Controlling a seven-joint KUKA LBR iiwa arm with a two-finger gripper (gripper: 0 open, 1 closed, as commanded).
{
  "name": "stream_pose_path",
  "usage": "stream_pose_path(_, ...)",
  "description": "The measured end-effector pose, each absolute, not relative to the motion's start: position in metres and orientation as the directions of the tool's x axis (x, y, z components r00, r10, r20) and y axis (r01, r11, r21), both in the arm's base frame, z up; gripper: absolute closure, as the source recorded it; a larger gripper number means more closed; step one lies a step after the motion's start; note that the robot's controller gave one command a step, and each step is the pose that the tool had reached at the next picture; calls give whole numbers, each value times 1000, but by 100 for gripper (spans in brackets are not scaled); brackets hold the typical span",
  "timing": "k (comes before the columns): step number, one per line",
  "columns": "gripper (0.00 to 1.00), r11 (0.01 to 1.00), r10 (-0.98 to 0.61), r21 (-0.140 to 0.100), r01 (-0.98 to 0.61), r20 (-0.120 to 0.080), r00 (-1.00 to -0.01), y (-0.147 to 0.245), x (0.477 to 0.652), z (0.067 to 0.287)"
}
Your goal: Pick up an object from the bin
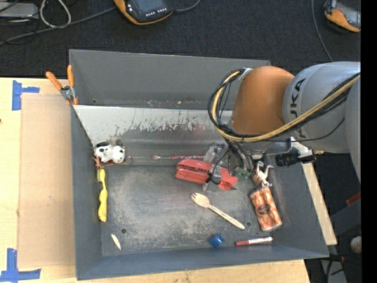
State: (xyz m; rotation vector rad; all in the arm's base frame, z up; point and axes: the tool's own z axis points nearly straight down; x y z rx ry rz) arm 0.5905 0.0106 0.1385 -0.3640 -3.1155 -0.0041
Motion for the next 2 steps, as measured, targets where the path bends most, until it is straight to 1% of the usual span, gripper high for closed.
stream_pose_path(2,100,973,230,3,230,5,-973,10,591,181)
